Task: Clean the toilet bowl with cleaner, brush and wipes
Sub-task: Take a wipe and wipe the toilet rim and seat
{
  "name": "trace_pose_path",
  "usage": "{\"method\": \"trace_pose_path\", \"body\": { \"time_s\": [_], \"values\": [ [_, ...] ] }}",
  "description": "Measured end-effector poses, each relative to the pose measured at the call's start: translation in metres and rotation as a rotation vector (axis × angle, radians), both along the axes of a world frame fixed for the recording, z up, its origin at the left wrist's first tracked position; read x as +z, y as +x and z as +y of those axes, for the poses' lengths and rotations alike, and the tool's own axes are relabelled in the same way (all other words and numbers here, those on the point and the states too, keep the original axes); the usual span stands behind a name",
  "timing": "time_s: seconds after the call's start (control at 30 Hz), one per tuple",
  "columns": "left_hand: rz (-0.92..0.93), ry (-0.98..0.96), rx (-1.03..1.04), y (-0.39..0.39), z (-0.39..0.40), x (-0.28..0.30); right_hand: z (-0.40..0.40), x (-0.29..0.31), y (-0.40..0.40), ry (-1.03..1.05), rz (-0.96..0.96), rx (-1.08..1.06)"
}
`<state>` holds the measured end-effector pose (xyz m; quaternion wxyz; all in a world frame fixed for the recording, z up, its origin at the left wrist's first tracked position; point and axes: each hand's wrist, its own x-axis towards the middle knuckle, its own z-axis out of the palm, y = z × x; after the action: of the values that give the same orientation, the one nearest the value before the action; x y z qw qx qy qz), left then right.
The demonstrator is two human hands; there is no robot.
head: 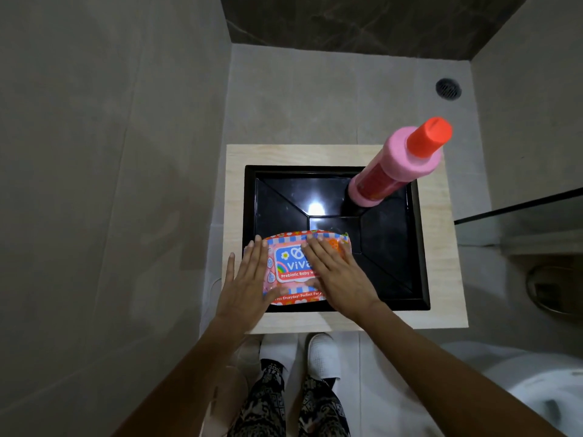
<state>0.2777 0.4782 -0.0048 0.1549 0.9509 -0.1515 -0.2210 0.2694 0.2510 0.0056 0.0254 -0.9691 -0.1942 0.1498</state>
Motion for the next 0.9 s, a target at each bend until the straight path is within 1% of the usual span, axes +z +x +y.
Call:
{"method": "trace_pose_path", "body": {
  "time_s": [0.1, 0.17, 0.27, 0.33, 0.67, 0.73, 0.8, 0.9],
  "values": [
    [0.007, 0.013, -0.047, 0.004, 0.001, 0.000, 0.005, -0.003, 0.002, -0.019, -0.069, 0.043],
    [0.007, 0.024, -0.074, 0.008, 0.001, 0.001, 0.008, -0.003, 0.002, 0.001, -0.148, 0.053],
    [0.009, 0.065, -0.098, 0.014, 0.001, 0.001, 0.009, -0.002, 0.002, 0.027, -0.214, 0.062],
    [0.024, 0.073, -0.110, 0.017, 0.001, 0.001, 0.009, -0.001, 0.003, 0.028, -0.209, 0.063],
    [0.027, 0.071, -0.135, 0.020, 0.001, 0.005, 0.009, 0.014, 0.016, 0.022, -0.046, 0.021],
    [0.052, 0.053, -0.111, 0.019, 0.001, 0.007, 0.008, 0.020, 0.022, 0.052, -0.061, 0.011],
    [0.057, 0.046, -0.088, 0.018, 0.001, 0.011, 0.009, 0.025, 0.030, 0.101, -0.119, -0.020],
    [0.047, 0.049, -0.080, 0.017, 0.001, 0.014, 0.014, 0.029, 0.048, 0.166, -0.189, -0.135]
  ]
}}
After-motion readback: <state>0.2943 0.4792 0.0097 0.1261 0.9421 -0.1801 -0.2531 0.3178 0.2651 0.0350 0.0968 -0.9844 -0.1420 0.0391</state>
